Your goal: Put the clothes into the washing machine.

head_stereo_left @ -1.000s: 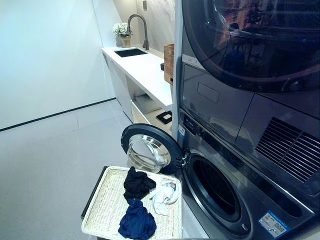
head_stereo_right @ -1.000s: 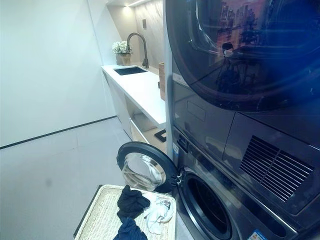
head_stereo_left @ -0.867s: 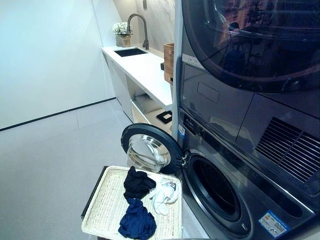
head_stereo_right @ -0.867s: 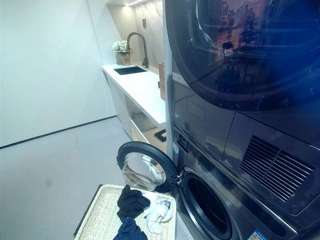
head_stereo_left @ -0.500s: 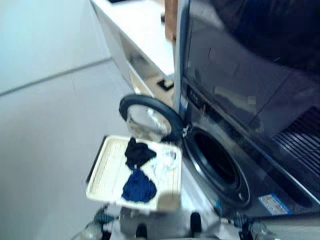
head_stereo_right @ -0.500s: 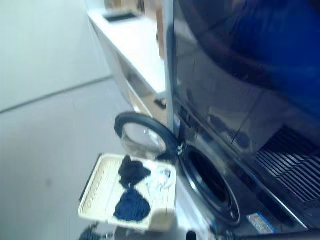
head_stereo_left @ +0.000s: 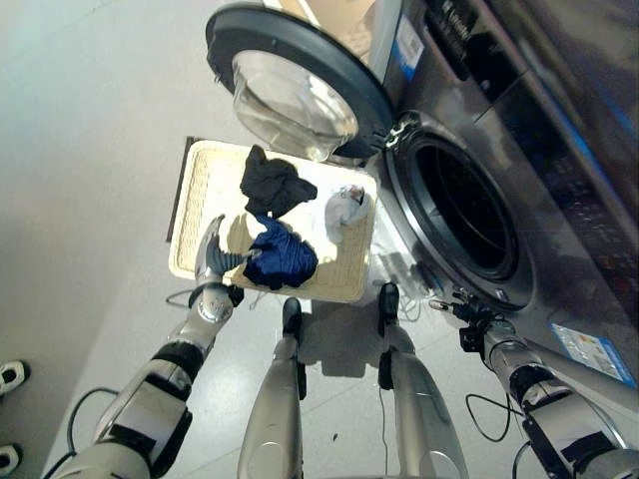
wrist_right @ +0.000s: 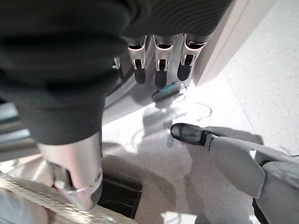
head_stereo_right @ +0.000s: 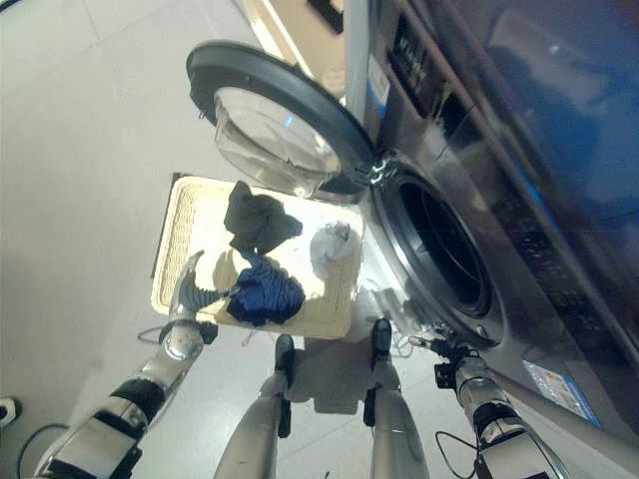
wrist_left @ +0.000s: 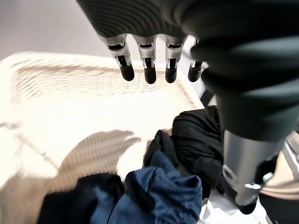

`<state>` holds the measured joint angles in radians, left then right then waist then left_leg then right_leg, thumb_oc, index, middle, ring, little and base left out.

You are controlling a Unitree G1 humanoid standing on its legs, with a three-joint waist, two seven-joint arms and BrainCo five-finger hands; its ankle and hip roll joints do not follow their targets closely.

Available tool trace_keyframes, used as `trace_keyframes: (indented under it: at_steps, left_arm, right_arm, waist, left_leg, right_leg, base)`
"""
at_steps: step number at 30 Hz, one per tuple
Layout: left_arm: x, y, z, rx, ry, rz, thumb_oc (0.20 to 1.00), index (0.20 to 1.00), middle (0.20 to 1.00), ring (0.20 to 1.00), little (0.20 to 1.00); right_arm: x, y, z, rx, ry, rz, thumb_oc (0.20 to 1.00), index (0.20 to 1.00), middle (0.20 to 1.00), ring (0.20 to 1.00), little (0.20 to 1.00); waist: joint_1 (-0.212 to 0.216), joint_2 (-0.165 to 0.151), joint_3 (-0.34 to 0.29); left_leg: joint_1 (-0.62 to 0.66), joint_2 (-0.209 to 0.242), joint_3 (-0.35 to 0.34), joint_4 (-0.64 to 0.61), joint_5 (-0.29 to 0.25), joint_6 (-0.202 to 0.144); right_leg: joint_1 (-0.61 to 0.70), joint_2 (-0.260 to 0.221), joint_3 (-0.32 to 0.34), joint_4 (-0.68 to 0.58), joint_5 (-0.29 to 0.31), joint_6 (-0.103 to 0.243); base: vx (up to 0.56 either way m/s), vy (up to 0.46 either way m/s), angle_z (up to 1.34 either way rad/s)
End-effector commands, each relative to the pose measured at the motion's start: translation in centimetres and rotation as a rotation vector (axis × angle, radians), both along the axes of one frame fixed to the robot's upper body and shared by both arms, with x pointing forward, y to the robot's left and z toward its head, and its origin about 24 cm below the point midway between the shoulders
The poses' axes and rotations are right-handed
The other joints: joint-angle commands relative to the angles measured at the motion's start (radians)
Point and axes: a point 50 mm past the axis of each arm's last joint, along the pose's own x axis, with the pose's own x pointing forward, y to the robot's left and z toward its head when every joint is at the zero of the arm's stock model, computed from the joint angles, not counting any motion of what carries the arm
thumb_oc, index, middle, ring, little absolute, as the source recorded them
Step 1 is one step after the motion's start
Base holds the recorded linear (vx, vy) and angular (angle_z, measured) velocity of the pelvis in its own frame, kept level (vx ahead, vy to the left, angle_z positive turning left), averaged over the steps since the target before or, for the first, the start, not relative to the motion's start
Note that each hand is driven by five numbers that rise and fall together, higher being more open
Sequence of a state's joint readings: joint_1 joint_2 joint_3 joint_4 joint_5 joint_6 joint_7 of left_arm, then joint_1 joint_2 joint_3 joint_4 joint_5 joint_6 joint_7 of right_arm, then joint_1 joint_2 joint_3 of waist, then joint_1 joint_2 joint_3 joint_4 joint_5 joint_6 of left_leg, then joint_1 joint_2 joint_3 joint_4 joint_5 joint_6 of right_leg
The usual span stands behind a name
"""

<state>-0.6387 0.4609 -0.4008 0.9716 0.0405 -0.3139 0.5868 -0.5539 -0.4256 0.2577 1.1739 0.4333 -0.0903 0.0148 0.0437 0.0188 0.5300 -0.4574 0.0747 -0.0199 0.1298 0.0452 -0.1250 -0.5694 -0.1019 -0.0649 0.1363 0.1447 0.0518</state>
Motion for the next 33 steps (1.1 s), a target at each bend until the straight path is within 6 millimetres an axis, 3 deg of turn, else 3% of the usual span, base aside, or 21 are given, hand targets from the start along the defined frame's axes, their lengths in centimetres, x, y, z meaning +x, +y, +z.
trace_keyframes:
  at_steps: [1,5,7,9,20,29,33]
  left_arm:
    - [0.3,1.7,2.8,0.115,-0.130,0.062,1.000,1.000,1.000,1.000,1.000]
    - [1.3,1.9,6.0,0.193,-0.262,0.100,1.000,1.000,1.000,1.000,1.000]
    - [1.4,1.9,6.6,0.200,-0.289,0.111,1.000,1.000,1.000,1.000,1.000]
    - [1.9,2.2,8.9,0.216,-0.379,0.155,1.000,1.000,1.000,1.000,1.000]
    - [3.0,2.1,14.2,0.173,-0.541,0.199,1.000,1.000,1.000,1.000,1.000]
    - [3.5,1.9,18.8,0.076,-0.675,0.243,1.000,1.000,1.000,1.000,1.000]
    - [3.7,1.9,19.8,0.089,-0.688,0.253,1.000,1.000,1.000,1.000,1.000]
  right_arm:
    - [0.0,-0.4,0.6,-0.020,-0.046,0.016,1.000,1.000,1.000,1.000,1.000]
    - [1.2,-0.2,2.1,-0.026,-0.111,0.043,1.000,1.000,1.000,1.000,1.000]
    - [1.4,-0.2,2.4,-0.027,-0.121,0.046,1.000,1.000,1.000,1.000,1.000]
    - [1.9,0.0,3.1,-0.028,-0.150,0.055,1.000,1.000,1.000,1.000,1.000]
    - [3.4,1.1,5.0,-0.026,-0.220,0.102,1.000,1.000,1.000,1.000,1.000]
    - [3.8,2.5,5.2,-0.006,-0.246,0.142,1.000,1.000,1.000,1.000,1.000]
    - [4.1,3.0,5.5,-0.001,-0.259,0.153,1.000,1.000,1.000,1.000,1.000]
  waist:
    - [-0.005,-0.047,-0.010]
    - [-0.017,-0.051,-0.010]
    - [-0.019,-0.051,-0.010]
    - [-0.025,-0.053,-0.010]
    - [-0.052,-0.075,-0.010]
    - [-0.076,-0.111,-0.010]
    - [-0.085,-0.121,-0.010]
  left_leg:
    - [-0.135,-0.110,-0.024,0.093,-0.001,0.079]
    - [-0.244,-0.113,-0.023,0.144,-0.004,0.074]
    - [-0.263,-0.114,-0.022,0.155,-0.005,0.073]
    - [-0.323,-0.112,-0.020,0.187,-0.009,0.068]
    - [-0.447,-0.094,-0.026,0.227,-0.012,0.052]
    - [-0.522,-0.088,-0.043,0.247,-0.021,0.040]
    - [-0.535,-0.087,-0.047,0.246,-0.024,0.038]
  right_leg:
    - [-0.077,0.041,-0.043,0.111,-0.067,0.062]
    - [-0.177,0.048,-0.054,0.159,-0.071,0.061]
    - [-0.195,0.049,-0.055,0.169,-0.072,0.060]
    - [-0.248,0.051,-0.062,0.197,-0.077,0.058]
    - [-0.364,0.065,-0.060,0.229,-0.076,0.053]
    - [-0.423,0.082,-0.053,0.233,-0.073,0.056]
    - [-0.433,0.084,-0.051,0.225,-0.069,0.057]
  base:
    - [-0.03,-0.005,0.05]
    - [-0.02,-0.010,0.04]
    - [0.00,0.000,0.00]
    - [0.00,0.000,0.00]
    - [0.00,-0.003,0.00]
    - [0.00,-0.022,-0.02]
    - [0.00,0.000,0.00]
